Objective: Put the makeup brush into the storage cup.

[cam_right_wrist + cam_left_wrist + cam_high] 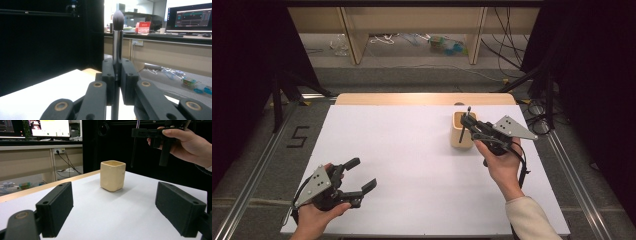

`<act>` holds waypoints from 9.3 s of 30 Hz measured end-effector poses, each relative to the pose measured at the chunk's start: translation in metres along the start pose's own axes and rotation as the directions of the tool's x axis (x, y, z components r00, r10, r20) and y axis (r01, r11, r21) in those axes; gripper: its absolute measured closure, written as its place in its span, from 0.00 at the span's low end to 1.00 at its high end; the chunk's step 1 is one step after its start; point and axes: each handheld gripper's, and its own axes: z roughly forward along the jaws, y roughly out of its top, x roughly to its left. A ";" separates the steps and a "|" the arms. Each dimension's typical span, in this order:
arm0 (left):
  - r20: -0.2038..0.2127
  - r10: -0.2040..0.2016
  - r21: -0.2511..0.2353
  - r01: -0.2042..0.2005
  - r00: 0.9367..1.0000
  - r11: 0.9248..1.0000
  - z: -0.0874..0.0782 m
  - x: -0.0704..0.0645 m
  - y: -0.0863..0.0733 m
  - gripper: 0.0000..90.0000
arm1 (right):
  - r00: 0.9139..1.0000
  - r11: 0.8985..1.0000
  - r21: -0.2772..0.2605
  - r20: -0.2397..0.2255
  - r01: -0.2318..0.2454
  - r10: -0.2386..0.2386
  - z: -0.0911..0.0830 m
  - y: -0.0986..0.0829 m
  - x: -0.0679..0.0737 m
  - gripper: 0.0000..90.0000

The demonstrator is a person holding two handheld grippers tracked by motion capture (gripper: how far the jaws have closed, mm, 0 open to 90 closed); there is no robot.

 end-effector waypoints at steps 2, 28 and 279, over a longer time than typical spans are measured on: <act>0.000 -0.007 -0.001 0.007 1.000 1.000 0.000 0.000 0.000 0.16 | 1.000 1.000 0.003 0.005 -0.003 0.003 0.000 0.000 -0.001 0.93; -0.005 0.001 0.003 -0.001 1.000 1.000 -0.001 0.001 0.000 0.16 | 0.999 1.000 -0.022 0.036 -0.004 0.004 0.005 0.008 -0.009 0.93; 0.001 -0.020 -0.002 0.020 1.000 1.000 0.000 0.003 -0.001 0.17 | 0.981 0.998 0.064 0.196 -0.008 -0.004 0.067 -0.005 -0.060 0.93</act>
